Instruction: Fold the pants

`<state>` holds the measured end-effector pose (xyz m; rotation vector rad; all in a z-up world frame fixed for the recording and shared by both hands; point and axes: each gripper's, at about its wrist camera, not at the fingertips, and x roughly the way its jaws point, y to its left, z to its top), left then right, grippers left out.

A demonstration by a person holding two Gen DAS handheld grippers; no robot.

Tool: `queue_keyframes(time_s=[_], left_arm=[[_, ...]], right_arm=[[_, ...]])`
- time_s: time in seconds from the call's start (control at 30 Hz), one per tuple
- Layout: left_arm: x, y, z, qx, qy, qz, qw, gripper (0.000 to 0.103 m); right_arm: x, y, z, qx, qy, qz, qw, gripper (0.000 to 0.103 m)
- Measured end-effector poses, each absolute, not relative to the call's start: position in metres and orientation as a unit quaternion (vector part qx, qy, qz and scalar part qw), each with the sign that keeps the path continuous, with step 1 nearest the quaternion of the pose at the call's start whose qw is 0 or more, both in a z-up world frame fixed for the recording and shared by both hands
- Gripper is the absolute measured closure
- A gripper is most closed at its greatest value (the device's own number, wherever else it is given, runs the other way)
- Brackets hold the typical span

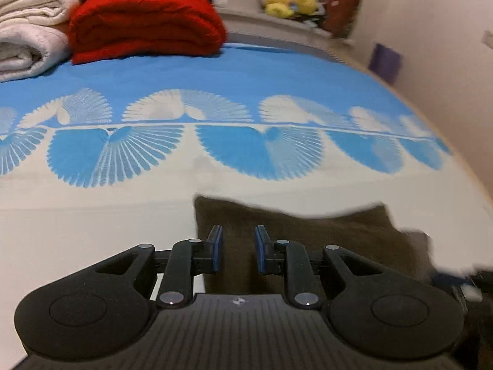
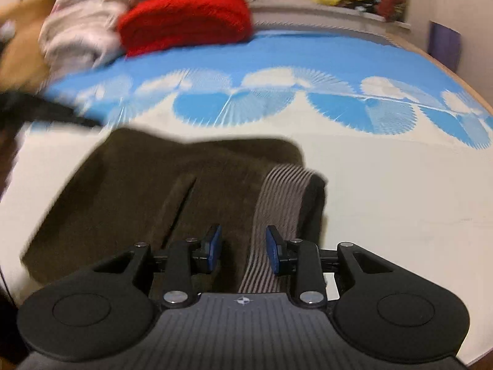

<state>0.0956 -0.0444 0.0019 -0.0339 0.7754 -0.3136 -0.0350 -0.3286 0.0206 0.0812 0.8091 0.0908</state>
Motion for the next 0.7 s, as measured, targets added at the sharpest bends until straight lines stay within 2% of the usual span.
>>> queue_keyframes(time_s=[0.1,0.2,0.3,0.43,0.53,0.6,0.7], left_arm=[[0.069,-0.047,-0.021,0.014,0.403,-0.178,0.898,0.078],[0.052,-0.048,-0.051,0.068,0.433,-0.161,0.885,0.061],[0.041,-0.046,-0.026,0.043,0.433,-0.163,0.885,0.062],[0.007,-0.058,0.001,0.074,0.387,-0.214,0.894,0.060],[-0.023,-0.074,-0.018,0.136,0.364,-0.250,0.887,0.057],[-0.031,-0.079,-0.052,0.181,0.396,-0.242,0.867,0.057],[-0.042,-0.085,-0.043,0.201,0.374,-0.241,0.873,0.057]], right_arm=[[-0.033,-0.339,0.018,0.065,0.403,0.018,0.913,0.065],[-0.029,-0.340,0.002,0.054,0.442,-0.027,0.895,0.048],[-0.032,-0.346,0.005,0.087,0.436,-0.037,0.895,0.046],[-0.043,-0.355,0.007,0.126,0.431,-0.054,0.892,0.046],[-0.049,-0.357,0.004,0.135,0.437,-0.054,0.888,0.043],[-0.050,-0.357,0.002,0.130,0.439,-0.057,0.887,0.037],[-0.052,-0.360,0.001,0.139,0.442,-0.057,0.885,0.032]])
